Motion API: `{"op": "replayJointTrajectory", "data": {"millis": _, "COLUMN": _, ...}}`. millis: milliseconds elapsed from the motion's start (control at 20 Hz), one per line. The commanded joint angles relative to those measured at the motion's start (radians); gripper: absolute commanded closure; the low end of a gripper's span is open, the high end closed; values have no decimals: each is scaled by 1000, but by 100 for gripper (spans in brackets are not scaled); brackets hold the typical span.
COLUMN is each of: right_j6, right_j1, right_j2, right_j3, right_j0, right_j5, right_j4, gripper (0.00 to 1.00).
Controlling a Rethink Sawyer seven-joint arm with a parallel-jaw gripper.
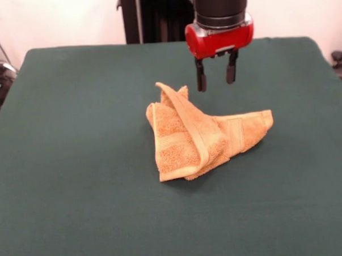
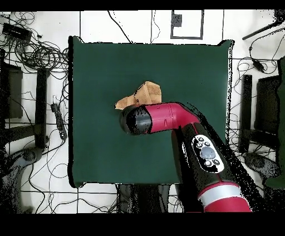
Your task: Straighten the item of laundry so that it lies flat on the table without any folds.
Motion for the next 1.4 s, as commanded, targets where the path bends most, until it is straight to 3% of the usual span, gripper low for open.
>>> {"op": "replayJointTrajectory", "data": {"millis": 50, "right_j6": -284, "right_j1": -5, "right_j2": 170, "right_j3": -33, "right_j0": -25, "right_j5": 151, "right_j4": -57, "gripper": 0}}
{"op": "replayJointTrajectory", "data": {"millis": 950, "right_j6": -272, "right_j1": -18, "right_j2": 261, "right_j3": -86, "right_j0": -82, "right_j5": 275, "right_j4": -105, "gripper": 0}}
{"op": "replayJointTrajectory", "data": {"millis": 1400, "right_j6": -267, "right_j1": -12, "right_j2": 263, "right_j3": -91, "right_j0": -100, "right_j5": 259, "right_j4": -148, "gripper": 0}}
